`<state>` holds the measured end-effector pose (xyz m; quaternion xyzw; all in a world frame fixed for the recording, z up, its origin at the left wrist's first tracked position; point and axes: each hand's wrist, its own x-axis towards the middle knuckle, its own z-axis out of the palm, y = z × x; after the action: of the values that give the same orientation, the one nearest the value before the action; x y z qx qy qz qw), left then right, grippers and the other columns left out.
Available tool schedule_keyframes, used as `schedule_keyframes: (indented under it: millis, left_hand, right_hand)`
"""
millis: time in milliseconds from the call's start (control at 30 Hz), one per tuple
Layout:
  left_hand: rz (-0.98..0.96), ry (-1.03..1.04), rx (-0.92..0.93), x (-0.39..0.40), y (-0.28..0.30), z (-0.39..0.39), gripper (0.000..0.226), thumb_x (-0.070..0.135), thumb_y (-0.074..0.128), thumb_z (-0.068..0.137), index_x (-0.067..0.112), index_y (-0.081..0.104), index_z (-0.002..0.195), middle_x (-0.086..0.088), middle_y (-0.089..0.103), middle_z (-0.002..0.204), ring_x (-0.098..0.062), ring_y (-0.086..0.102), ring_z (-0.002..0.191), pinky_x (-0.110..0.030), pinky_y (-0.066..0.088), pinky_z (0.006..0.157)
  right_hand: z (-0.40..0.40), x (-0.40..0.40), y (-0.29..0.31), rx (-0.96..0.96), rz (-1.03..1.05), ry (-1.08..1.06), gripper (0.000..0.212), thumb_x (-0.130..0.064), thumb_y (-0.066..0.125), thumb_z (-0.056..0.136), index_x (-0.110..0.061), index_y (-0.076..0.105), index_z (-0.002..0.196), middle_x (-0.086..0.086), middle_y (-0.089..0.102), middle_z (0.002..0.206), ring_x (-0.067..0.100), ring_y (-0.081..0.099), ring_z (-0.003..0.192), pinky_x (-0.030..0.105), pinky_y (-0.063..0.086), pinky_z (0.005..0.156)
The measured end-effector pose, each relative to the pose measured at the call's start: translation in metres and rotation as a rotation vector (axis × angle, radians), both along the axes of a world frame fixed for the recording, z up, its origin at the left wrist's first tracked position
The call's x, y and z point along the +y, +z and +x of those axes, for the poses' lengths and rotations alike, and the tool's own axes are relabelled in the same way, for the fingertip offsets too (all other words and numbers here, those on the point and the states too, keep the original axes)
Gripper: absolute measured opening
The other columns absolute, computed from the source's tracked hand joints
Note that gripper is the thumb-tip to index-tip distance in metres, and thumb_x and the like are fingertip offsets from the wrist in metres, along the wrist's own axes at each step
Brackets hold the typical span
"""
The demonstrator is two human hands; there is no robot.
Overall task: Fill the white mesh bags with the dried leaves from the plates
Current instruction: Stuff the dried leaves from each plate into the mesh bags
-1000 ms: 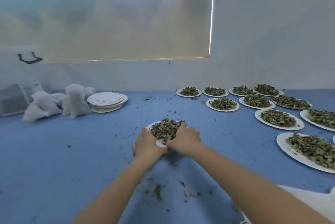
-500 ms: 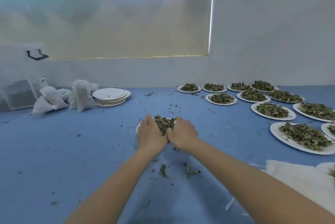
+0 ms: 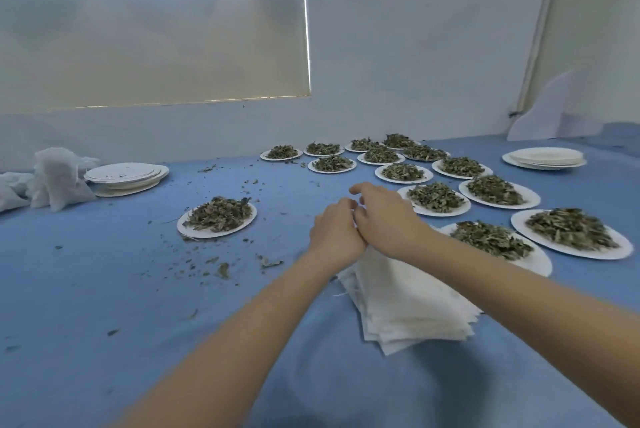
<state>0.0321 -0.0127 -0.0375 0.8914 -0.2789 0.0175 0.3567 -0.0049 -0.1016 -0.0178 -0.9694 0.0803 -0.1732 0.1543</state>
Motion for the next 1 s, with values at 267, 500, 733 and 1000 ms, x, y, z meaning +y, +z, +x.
schedule_keyframes:
  millis: [267,500,733,1000]
  left_hand:
    - [0.083,0.043,-0.095,-0.030,-0.017,-0.017,0.035,0.033,0.067,0.078,0.031,0.059,0.112,-0.006,0.048,0.122,-0.029,0.040,0.117,-0.032,0.033,0.093]
    - [-0.051,0.112,-0.158,-0.029,-0.025,-0.011,0.004,0.029,0.064,0.084,0.030,0.065,0.088,0.001,0.049,0.119,-0.022,0.032,0.120,-0.020,0.019,0.083]
    - [-0.442,-0.103,0.024,-0.025,-0.013,-0.020,0.033,0.030,0.068,0.081,0.033,0.057,0.112,0.011,0.057,0.116,-0.007,0.047,0.110,-0.019,0.036,0.083]
    - [-0.592,-0.013,0.026,0.009,0.033,0.004,0.016,0.032,0.065,0.085,0.021,0.068,0.096,0.008,0.070,0.096,-0.003,0.063,0.095,-0.019,0.046,0.083]
  right_hand:
    - [-0.041,-0.055,-0.025,-0.023,-0.322,0.029,0.036,-0.034,0.038,0.099,-0.024,0.044,0.133,0.001,0.048,0.134,0.023,0.039,0.125,0.037,0.026,0.100]
    - [-0.050,-0.078,-0.043,-0.027,-0.360,0.006,0.049,-0.044,0.054,0.090,-0.025,0.043,0.134,-0.002,0.047,0.131,0.020,0.037,0.126,0.034,0.025,0.105]
    - [-0.041,-0.074,-0.029,-0.367,0.213,0.160,0.019,-0.025,0.073,0.080,-0.016,0.065,0.094,-0.010,0.062,0.076,0.003,0.059,0.075,0.016,0.045,0.071]
    - [-0.007,-0.039,0.013,-0.440,0.376,0.307,0.010,-0.023,0.071,0.082,-0.016,0.068,0.088,-0.009,0.067,0.084,-0.007,0.056,0.072,0.009,0.041,0.070]
